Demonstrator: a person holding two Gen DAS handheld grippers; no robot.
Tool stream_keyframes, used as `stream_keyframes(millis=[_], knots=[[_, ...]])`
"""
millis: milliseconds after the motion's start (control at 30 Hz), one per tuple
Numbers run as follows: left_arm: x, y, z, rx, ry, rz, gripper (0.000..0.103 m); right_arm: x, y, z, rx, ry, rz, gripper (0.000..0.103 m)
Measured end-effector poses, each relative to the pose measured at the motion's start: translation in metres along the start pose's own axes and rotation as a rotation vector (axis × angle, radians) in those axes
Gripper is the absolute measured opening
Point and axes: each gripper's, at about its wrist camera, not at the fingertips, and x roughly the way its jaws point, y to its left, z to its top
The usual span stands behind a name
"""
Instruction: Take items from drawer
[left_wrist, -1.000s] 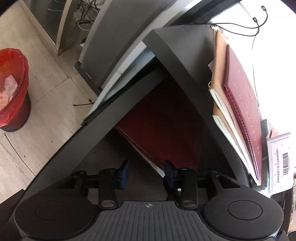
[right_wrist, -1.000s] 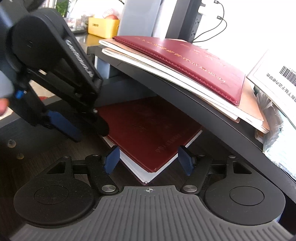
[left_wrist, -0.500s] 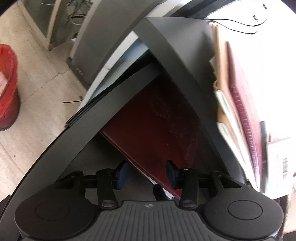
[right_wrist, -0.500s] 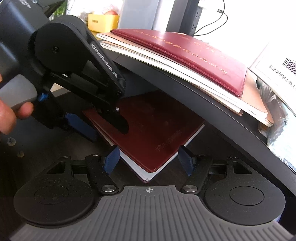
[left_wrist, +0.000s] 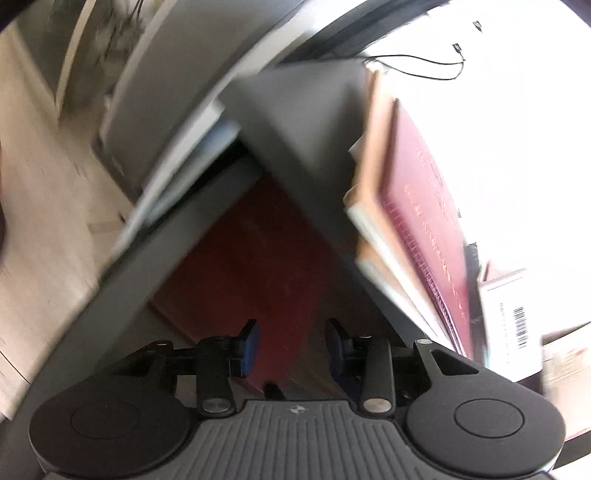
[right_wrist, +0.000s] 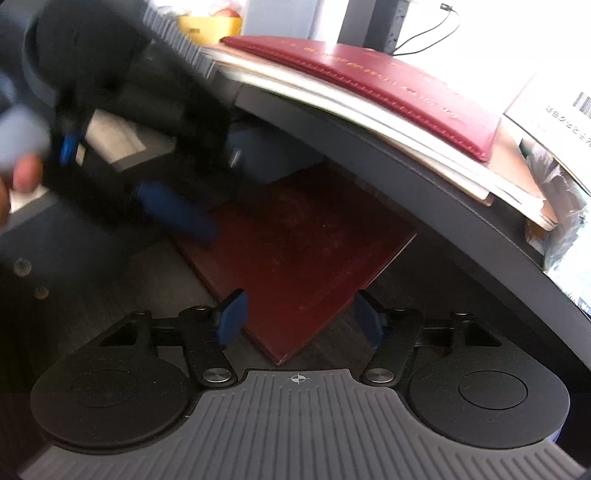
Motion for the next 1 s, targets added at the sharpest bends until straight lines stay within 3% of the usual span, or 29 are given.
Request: stream_keyframes(millis=[100,233,367,467,633,700,1000], knots=[[0.007,0.007,0.000,-0.036,0.072,0.057,0.037,0.002,0.004,-0.001,-0.004,0.006,-0.012,0.063],[0.012,0.020,-0.007,-0.112,0.144,0.057,0.043,0.009,0.005,-0.003,0.040,0.055,0.074,0.063],[0.016,0.015,-0.010,-0.098,0.140,0.074,0.058,0.018,0.027,-0.006,-0.057,0.087,0.058,0.063],[0.019,0.016,-0.012,-0.100,0.147,0.084,0.061,0.026,0.036,-0.007,-0.087,0.113,0.038,0.063],[0.023,0.022,-0.013,-0.116,0.160,0.075,0.064,0.028,0.047,-0.009,-0.124,0.091,-0.035,0.065],[0.021,0.023,-0.016,-0.121,0.159,0.077,0.070,0.026,0.055,-0.010,-0.149,0.075,-0.059,0.065],[0.013,0.031,-0.022,-0.201,0.111,0.030,0.070,0.004,0.071,-0.007,-0.090,-0.004,-0.092,0.065]])
